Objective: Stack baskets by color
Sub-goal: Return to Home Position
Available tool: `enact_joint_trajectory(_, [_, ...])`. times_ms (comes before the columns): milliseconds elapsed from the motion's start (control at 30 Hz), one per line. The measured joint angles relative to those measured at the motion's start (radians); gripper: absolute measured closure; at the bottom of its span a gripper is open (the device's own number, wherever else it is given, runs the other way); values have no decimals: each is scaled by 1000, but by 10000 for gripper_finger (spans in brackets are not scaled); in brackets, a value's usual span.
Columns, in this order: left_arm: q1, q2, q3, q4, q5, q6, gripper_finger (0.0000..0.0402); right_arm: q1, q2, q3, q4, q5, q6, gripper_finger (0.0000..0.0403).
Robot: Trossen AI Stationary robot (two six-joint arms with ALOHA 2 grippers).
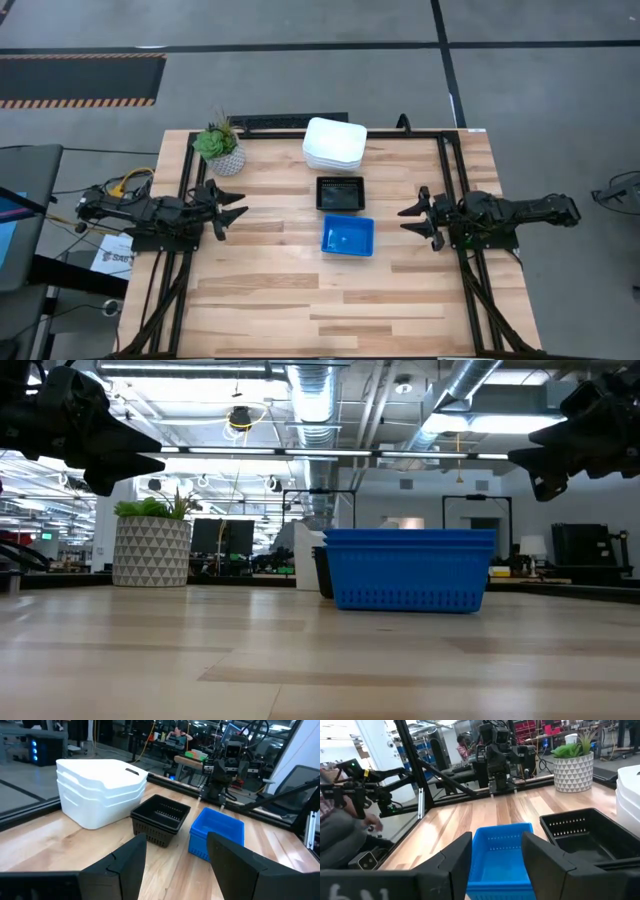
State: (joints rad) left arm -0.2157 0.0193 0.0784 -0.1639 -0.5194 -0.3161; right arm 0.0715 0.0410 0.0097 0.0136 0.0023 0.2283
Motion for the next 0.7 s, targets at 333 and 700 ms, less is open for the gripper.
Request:
enact_joint_trajectory(333, [0,0,0,-1,0,-1,204,0,0,0,-5,0,0,207])
enact_joint_trajectory(700, [0,0,0,-2,-1,-1,204,0,0,0,-5,-1,1,210])
